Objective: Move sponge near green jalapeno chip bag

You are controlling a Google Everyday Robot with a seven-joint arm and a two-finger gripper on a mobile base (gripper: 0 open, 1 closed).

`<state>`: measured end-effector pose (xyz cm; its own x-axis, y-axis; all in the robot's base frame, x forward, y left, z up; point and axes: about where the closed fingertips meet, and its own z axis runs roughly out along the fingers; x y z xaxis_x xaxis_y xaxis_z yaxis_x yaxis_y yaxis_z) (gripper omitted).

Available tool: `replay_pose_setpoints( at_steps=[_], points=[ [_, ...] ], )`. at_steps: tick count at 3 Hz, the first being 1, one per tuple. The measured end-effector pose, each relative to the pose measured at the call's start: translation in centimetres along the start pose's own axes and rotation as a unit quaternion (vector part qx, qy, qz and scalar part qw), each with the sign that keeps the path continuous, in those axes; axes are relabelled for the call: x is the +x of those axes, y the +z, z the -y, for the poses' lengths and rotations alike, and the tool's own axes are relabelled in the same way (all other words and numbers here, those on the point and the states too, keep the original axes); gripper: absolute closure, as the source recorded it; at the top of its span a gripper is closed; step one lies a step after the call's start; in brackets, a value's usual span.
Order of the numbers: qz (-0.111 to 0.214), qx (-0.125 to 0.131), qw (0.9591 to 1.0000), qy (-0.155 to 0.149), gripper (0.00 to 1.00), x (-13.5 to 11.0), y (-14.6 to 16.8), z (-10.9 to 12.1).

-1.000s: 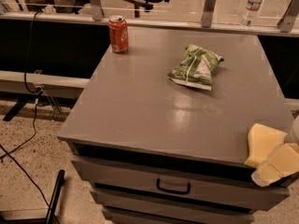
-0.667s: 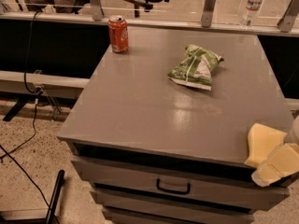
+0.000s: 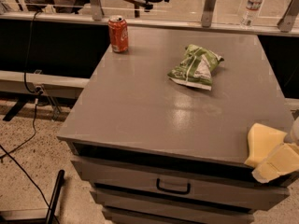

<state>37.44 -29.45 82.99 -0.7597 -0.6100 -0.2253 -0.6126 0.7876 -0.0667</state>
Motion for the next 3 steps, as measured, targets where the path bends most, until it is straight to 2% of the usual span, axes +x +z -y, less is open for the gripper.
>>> replay_pose_setpoints(
  at_steps=[1, 3],
  points=[
    [0.0, 0.001, 1.0, -0.001, 0.43, -0.02, -0.05, -0.06],
    [0.0, 0.001, 1.0, -0.002, 0.9, -0.06, -0.11, -0.15]
  ],
)
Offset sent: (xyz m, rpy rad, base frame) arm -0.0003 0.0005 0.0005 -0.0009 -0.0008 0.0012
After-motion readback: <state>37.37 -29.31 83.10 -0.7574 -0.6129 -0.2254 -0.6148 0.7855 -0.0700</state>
